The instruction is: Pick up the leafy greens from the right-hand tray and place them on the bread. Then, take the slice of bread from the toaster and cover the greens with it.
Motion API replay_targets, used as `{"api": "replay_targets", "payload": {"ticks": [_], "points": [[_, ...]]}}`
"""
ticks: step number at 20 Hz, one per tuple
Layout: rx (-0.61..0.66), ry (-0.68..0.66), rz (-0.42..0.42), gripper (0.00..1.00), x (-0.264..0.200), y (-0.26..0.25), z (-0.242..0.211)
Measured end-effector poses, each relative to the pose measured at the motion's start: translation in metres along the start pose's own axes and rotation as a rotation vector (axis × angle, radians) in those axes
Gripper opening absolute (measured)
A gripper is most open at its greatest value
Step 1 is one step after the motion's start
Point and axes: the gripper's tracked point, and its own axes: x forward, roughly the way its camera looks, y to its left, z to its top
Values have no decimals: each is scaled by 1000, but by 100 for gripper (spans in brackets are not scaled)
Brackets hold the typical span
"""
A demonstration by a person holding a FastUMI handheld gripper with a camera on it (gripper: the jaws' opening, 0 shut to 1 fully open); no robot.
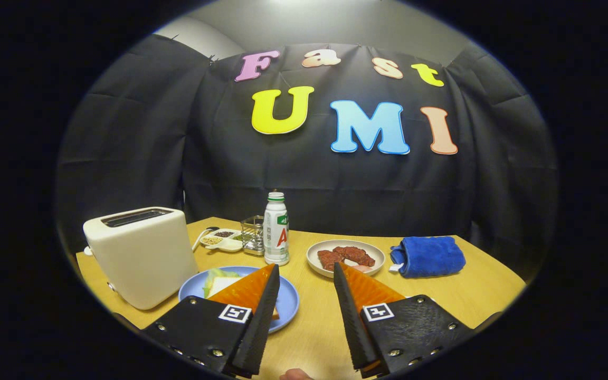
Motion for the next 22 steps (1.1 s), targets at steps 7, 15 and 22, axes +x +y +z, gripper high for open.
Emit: {"api": "replay_targets", "payload": {"ticks": [7, 15, 22], "points": [[-5, -77, 18, 97, -22, -55, 9], [4, -212, 125, 97, -63, -152, 27], [-105, -268, -51, 97, -99, -335, 10]]}}
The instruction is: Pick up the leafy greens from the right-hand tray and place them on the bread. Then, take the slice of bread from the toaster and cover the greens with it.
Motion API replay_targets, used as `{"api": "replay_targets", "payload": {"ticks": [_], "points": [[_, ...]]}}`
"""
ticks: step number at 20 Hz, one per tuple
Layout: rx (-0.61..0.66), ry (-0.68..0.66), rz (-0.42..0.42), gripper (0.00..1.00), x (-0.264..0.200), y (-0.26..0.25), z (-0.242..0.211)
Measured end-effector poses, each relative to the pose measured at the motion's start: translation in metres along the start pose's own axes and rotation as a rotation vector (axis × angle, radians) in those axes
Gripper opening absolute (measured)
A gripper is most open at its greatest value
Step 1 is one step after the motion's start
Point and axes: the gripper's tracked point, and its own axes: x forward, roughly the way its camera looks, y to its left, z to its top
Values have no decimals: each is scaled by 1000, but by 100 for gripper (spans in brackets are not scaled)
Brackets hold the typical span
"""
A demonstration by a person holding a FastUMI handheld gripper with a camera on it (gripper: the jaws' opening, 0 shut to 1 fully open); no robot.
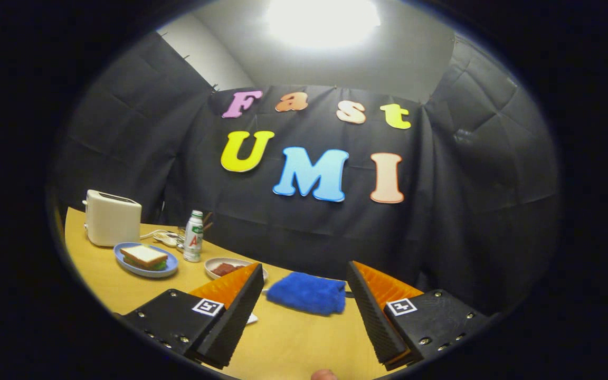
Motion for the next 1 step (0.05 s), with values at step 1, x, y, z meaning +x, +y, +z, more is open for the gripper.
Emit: {"api": "replay_targets", "payload": {"ticks": [1], "points": [[17, 5, -20, 97, -5, -27, -5]]}}
